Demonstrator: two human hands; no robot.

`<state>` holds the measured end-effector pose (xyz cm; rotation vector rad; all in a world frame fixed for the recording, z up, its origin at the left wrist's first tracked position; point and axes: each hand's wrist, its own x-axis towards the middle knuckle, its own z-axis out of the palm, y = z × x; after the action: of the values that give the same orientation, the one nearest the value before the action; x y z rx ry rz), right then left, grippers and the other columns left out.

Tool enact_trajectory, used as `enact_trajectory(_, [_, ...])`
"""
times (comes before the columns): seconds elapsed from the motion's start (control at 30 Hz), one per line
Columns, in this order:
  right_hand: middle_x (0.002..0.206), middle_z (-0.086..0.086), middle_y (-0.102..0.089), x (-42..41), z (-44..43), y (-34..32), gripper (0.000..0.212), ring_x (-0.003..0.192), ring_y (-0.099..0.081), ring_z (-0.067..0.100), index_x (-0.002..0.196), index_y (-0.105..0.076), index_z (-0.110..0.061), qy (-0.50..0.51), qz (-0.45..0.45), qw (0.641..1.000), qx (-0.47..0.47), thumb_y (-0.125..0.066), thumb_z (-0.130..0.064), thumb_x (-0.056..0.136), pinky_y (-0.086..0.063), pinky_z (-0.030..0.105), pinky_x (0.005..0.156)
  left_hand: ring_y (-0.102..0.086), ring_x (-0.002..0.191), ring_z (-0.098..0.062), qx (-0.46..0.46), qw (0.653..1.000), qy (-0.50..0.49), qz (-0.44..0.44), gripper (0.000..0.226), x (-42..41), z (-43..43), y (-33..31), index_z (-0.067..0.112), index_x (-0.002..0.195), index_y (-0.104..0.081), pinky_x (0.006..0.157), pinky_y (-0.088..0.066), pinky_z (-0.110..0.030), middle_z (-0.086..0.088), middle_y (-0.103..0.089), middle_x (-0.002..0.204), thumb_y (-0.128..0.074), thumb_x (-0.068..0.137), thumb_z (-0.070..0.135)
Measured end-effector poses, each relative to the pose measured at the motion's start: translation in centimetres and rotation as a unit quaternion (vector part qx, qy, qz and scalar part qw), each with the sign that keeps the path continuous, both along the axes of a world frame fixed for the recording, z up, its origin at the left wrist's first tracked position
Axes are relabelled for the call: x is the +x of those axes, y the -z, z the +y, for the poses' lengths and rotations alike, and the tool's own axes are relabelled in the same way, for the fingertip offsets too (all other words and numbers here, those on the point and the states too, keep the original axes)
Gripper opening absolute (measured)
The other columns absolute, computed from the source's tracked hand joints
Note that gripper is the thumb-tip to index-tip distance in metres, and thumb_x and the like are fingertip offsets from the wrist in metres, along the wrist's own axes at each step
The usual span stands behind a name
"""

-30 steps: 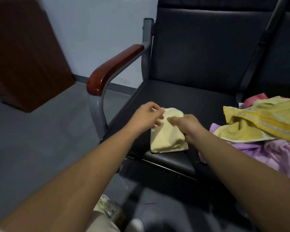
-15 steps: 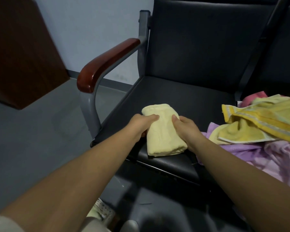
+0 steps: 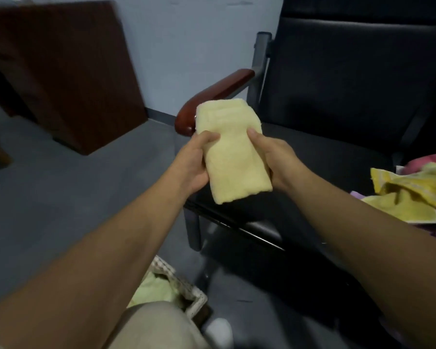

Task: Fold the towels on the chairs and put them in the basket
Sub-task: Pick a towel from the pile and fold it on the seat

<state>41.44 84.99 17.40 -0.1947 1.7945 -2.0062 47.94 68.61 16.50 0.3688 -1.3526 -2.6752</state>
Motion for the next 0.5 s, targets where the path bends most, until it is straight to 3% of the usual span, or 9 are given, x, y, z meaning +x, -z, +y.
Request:
enact_trajectory(0.13, [0.100,0.003,-0.077,2.9,-5.0,-1.6,0.030,0.092,-0.074,0.022,0.107,-0.070,-0.013,-0.060,0.101,0.991,0.059,-0.072,-0.038,0.090,-0.059,0.048,0.086,-0.064,0.119,-0.038,0.032,0.998,-0.057,0.022,0.054,4.7,-4.7,0.5,0.010,0.145,-0.045,0.090,-0.056,-0.054,-0.021,-0.063,0.132,-0.057,0.093,0.009])
enact_trajectory(0.2, [0.101,0.001,-0.076,4.5,-8.0,-1.3,0.029,0.092,-0.073,0.021,0.107,-0.070,-0.016,-0.094,0.123,0.985,0.081,-0.072,-0.039,0.089,-0.059,0.046,0.086,-0.063,0.120,-0.037,0.041,0.996,-0.078,0.020,0.050,7.2,-6.9,1.4,0.008,0.144,-0.047,0.097,-0.052,-0.055,-0.020,-0.064,0.131,-0.056,0.095,0.012])
enact_trajectory(0.3, [0.100,0.001,-0.076,6.8,-12.3,1.0,0.026,0.092,-0.073,0.019,0.106,-0.070,-0.018,-0.142,0.122,0.977,0.106,-0.073,-0.037,0.089,-0.059,0.044,0.087,-0.064,0.119,-0.036,0.049,0.991,-0.126,0.009,0.045,11.0,-9.8,3.9,0.009,0.141,-0.049,0.099,-0.051,-0.055,-0.019,-0.066,0.128,-0.058,0.097,0.017])
enact_trajectory(0.5, [0.103,0.002,-0.075,10.5,-17.7,9.3,0.021,0.095,-0.072,0.023,0.105,-0.071,-0.018,-0.238,0.064,0.952,0.181,-0.072,-0.033,0.090,-0.058,0.045,0.089,-0.057,0.126,-0.040,0.072,0.973,-0.212,-0.048,0.066,17.5,-13.4,13.0,0.012,0.150,-0.039,0.097,-0.052,-0.057,-0.022,-0.058,0.139,-0.065,0.089,0.017])
